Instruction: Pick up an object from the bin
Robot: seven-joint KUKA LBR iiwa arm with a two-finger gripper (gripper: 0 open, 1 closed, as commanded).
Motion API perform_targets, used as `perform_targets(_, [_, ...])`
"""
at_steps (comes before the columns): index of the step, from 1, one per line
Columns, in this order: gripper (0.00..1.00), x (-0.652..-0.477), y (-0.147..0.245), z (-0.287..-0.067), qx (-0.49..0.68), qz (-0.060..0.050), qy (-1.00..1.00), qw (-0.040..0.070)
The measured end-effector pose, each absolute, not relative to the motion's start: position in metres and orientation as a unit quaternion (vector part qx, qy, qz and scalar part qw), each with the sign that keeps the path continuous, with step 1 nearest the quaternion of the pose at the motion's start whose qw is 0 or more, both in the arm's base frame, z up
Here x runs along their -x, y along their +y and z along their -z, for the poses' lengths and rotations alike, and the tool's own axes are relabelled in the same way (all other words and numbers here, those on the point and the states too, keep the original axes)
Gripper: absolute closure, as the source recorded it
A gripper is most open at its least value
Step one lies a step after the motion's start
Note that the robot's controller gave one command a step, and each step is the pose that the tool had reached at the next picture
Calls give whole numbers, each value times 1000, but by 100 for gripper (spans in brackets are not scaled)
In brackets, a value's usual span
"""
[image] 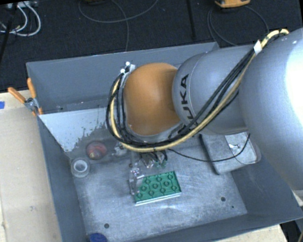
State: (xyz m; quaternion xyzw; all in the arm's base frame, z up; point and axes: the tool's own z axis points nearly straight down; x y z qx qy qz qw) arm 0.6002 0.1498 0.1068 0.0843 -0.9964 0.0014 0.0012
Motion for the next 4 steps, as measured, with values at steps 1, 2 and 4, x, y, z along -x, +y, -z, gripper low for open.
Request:
perform_targets(1, [0, -562, 86, -74, -67, 3, -998, -4])
perform_targets(2, [100, -561, 87, -76, -67, 1, -998, 1])
perform_targets(4, [100, -563, 86, -76, -66, 1, -998, -3])
